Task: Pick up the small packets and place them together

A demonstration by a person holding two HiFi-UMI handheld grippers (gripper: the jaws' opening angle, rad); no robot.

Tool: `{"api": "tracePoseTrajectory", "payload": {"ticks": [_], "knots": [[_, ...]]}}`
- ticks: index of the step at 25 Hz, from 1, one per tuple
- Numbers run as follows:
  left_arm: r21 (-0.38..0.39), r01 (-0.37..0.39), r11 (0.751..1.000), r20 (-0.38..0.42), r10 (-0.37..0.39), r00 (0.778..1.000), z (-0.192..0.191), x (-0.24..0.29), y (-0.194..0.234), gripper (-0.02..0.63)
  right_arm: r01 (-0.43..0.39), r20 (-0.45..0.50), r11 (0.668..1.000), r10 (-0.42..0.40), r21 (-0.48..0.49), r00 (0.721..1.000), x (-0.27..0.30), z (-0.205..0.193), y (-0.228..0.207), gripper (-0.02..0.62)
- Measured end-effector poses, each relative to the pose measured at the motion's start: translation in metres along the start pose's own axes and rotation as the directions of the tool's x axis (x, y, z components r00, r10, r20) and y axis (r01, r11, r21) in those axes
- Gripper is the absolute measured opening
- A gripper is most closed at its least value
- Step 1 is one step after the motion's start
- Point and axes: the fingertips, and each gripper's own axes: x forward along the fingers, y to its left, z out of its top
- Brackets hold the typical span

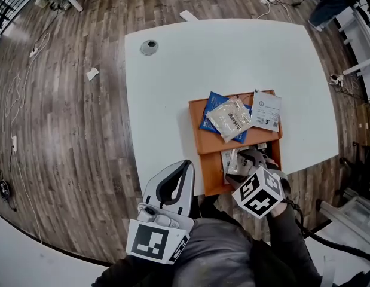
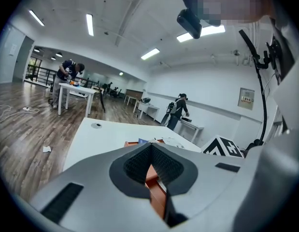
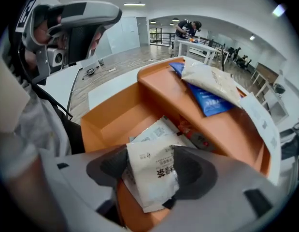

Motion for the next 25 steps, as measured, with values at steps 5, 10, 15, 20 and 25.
{"api": "tracePoseTrajectory", "payload": {"ticks": [5,10,15,20,25], "knots": [[-0.012,0.008,1.000,-0.023,-0.008,1.000,-0.005,0.008,0.004,0.002,0.004,0.019,1.000,-0.004,0.027,1.000,-0.002,0.004,-0.007,0.280],[-0.006,0.020,1.000,-0.024,-0.020,1.000,-0.007,0.008,-0.002,0.002,0.018,0.081,0.998,-0.023,0.066,0.996,-0.005,0.009,-0.009,0.061],[0.016,0.026,1.000,-0.003,-0.026,1.000,-0.001,-0.002,-0.014,0.002,0.075,0.144,0.996,-0.082,0.050,0.986,-0.023,0.018,-0.008,0.025],[0.053,0.044,0.998,0.040,-0.047,0.998,0.011,-0.018,-0.043,0.002,0.112,0.225,0.992,-0.123,0.062,0.967,-0.054,0.021,-0.001,0.025],[0.101,0.055,0.993,0.085,-0.063,0.994,0.021,-0.036,-0.074,0.002,0.151,0.355,0.986,-0.167,0.074,0.920,-0.093,0.026,0.011,0.025]]}}
